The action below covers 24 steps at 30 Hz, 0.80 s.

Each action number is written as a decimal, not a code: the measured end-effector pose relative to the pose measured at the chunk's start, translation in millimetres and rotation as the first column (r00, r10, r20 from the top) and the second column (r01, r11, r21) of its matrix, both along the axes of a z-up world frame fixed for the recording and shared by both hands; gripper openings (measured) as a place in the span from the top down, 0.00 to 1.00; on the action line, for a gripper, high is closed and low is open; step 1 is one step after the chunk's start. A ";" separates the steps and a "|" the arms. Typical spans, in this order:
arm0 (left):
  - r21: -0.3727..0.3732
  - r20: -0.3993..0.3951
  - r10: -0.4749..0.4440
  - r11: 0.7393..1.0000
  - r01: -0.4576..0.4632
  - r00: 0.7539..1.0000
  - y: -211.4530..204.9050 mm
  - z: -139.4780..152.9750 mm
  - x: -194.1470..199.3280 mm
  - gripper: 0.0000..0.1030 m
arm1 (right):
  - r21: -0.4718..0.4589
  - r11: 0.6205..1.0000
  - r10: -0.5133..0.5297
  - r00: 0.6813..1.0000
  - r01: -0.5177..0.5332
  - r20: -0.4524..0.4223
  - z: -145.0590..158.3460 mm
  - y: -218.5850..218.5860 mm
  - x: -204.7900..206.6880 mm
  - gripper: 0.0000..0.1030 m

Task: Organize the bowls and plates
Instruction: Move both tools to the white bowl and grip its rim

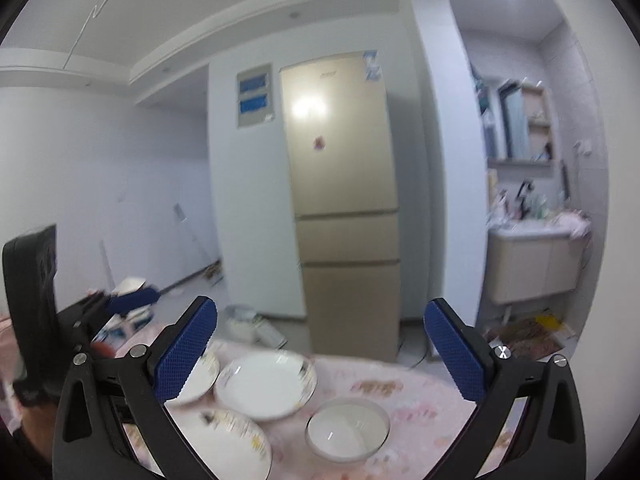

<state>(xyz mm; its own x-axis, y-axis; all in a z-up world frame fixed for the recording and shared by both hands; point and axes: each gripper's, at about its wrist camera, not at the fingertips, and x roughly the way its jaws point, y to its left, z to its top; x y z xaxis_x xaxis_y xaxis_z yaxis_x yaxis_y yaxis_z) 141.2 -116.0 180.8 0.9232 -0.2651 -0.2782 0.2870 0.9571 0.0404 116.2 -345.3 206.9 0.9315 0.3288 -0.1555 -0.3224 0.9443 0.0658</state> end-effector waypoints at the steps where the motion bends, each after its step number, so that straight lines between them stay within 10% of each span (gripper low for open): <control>1: -0.008 -0.007 0.000 1.000 0.000 1.000 1.9 2.8 2.6 0.00 | -0.008 0.999 -0.042 0.999 0.042 0.032 6.8 2.2 -0.1 0.00; 8: -0.045 -0.030 0.000 0.999 -0.001 1.000 8.1 5.9 27.2 0.00 | 0.090 0.993 -0.090 0.990 0.081 0.109 31.7 0.6 3.4 0.00; 15: 0.049 -0.107 0.038 0.998 -0.033 0.994 2.7 -44.3 58.8 0.00 | -0.033 0.986 -0.163 0.987 0.163 -0.012 -11.3 -10.3 36.0 0.00; 24: -0.052 -0.313 -0.024 0.999 0.008 0.949 1.9 -101.4 107.1 0.00 | -0.055 0.992 -0.118 0.973 0.110 -0.196 -63.8 -23.5 80.9 0.00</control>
